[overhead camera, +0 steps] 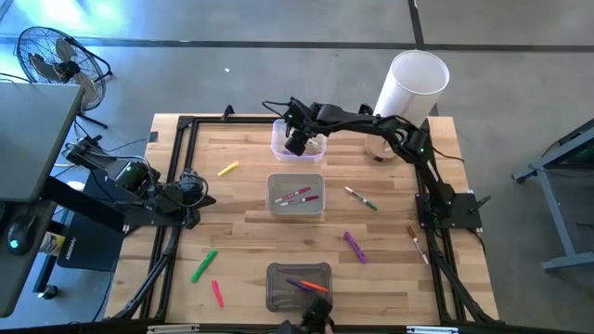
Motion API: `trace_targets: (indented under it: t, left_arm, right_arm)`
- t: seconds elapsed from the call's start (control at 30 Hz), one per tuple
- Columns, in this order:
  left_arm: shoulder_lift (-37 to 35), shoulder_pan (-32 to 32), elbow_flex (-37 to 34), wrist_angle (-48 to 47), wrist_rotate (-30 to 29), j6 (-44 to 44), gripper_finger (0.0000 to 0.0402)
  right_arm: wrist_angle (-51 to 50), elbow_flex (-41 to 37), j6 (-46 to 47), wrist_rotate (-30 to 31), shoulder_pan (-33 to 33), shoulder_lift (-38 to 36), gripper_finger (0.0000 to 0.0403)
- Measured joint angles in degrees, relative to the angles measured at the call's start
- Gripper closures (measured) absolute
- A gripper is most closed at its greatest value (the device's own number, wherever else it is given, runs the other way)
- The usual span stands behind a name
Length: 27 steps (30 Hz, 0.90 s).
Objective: Pick & Place Markers
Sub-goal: Put the yellow highlighter into the transparent bin, then put the pink pen into the black bin
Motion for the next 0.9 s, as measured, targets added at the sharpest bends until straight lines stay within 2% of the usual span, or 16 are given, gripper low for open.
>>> trace_targets:
  t: [0.17,0.33,0.5,0.67,0.77,0.9]
  left_arm:
    - [0.00,0.00,0.00,0.02,0.00,0.00,0.0401]
    - [0.08,0.00,0.02,-0.89,0.14,-2.92,0.0392]
    - [0.50,0.02,0.02,-1.66,0.52,-6.70,0.0340]
    - [0.48,0.02,0.02,-1.60,-0.41,-6.16,0.0289]
    - [0.45,0.02,0.02,-1.54,-0.10,-2.79,0.0279]
    - [0.85,0.00,0.02,-1.49,-0.43,-1.49,0.0282]
  right_arm:
    - [-2.25,-0.01,1.92,0.86,0.37,-1.17,0.0273]
    - [-3.95,-0.02,3.85,4.38,1.77,-4.82,0.0271]
    - [-5.68,-0.02,7.47,5.97,4.15,-10.31,0.0271]
    - [-9.74,0.02,11.36,6.14,8.42,-16.45,0.0273]
    - [-13.66,0.02,15.10,7.00,11.85,-19.71,0.0294]
    - [-19.86,-0.54,19.99,9.10,17.19,-23.26,0.0355]
